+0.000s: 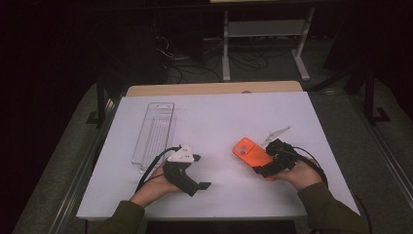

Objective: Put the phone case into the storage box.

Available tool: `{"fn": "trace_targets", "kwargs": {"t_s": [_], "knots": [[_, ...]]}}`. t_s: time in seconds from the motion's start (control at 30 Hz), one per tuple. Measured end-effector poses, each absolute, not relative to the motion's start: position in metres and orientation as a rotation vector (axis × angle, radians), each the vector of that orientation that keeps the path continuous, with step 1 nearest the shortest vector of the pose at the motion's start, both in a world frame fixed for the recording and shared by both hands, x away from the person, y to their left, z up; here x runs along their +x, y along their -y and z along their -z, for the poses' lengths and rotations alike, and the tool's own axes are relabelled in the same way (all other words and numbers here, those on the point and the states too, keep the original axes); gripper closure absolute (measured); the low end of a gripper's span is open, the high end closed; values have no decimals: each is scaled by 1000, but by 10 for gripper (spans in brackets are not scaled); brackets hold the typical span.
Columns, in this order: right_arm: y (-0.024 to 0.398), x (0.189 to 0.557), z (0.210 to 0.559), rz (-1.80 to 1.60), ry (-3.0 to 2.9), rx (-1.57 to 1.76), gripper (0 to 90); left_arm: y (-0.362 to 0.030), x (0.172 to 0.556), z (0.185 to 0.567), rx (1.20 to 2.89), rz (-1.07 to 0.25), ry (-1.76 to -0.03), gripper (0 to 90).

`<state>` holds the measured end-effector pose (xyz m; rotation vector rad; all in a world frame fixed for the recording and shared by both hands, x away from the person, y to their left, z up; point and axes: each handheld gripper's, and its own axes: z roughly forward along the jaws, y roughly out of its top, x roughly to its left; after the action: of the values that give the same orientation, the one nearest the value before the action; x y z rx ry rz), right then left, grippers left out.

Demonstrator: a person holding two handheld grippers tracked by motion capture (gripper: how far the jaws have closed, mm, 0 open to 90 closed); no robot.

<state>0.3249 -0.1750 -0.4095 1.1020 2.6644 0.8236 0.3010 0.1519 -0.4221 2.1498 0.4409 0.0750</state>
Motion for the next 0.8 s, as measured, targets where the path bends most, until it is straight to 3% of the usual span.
{"fn": "trace_targets", "kwargs": {"t_s": [0.8], "knots": [[173, 353, 392, -834, -2740, 975, 153, -153, 302, 421, 2145, -86, -434, 0]]}}
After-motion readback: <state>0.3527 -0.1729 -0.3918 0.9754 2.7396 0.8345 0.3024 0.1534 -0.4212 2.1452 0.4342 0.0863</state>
